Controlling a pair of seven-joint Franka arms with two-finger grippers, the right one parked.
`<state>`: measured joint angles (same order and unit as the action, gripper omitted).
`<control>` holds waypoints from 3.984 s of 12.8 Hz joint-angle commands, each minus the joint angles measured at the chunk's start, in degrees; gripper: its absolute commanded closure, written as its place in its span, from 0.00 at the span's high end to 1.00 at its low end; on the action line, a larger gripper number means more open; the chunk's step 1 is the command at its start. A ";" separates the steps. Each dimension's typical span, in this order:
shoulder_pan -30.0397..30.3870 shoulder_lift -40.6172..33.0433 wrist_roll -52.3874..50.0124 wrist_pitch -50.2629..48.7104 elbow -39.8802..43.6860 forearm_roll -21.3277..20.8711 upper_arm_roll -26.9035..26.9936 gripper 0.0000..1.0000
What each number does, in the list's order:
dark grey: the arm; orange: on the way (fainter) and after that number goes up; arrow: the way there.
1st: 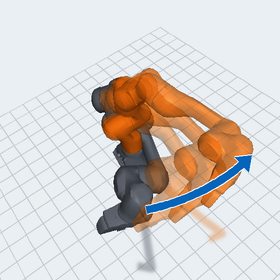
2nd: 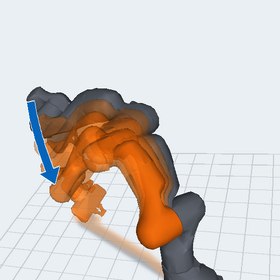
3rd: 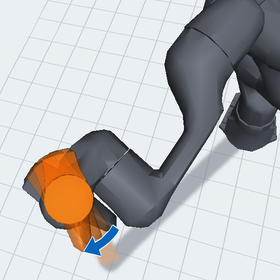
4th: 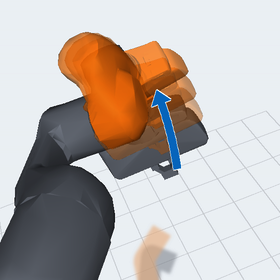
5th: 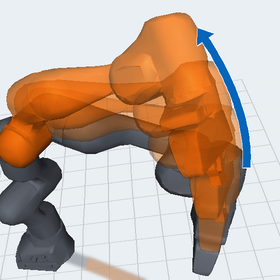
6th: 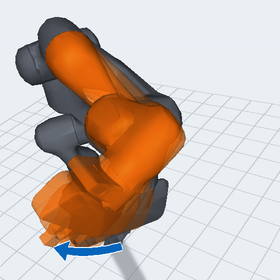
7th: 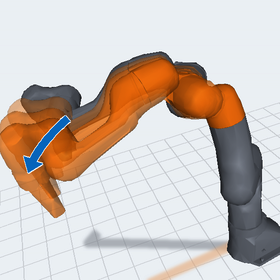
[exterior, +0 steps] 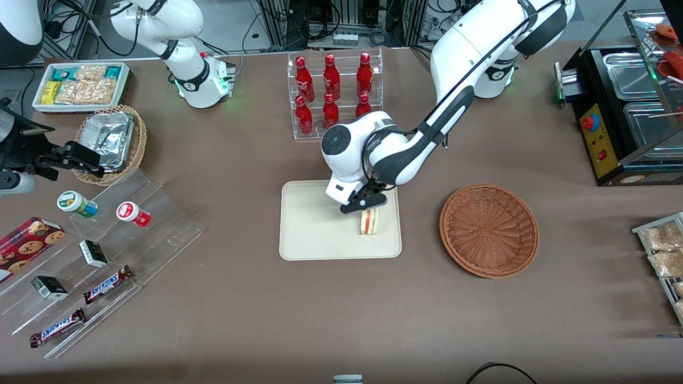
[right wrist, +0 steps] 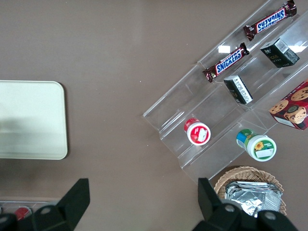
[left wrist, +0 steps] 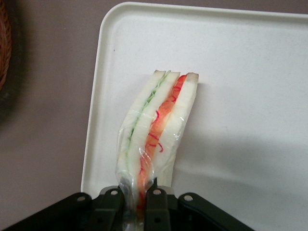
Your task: Place sandwich from basket to tray
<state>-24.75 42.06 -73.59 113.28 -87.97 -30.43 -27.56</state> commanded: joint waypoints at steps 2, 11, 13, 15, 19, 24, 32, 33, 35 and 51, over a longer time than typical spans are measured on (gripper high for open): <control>-1.26 2.06 -0.94 -1.74 3.24 -1.48 0.49 0.00; -1.26 2.59 -4.71 -2.35 7.09 -0.78 0.40 1.00; -0.92 1.89 -5.51 -3.67 8.51 1.15 0.40 1.00; -0.30 1.01 -5.33 -4.03 8.69 1.59 0.31 1.00; 2.33 -1.54 -4.72 -6.22 8.78 2.65 0.23 1.00; 10.66 -6.80 7.03 -7.27 8.69 9.75 0.23 1.00; 24.83 -15.07 26.90 -16.76 8.78 19.43 0.31 1.00; 26.41 -16.47 29.10 -18.16 8.78 20.75 0.40 1.00; 28.17 -19.37 32.36 -21.85 8.60 22.77 0.58 1.00; 26.51 -40.22 55.85 -38.92 1.66 30.34 11.21 1.00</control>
<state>2.40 3.96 -18.66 74.07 -84.86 -0.22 -17.45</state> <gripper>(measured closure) 0.000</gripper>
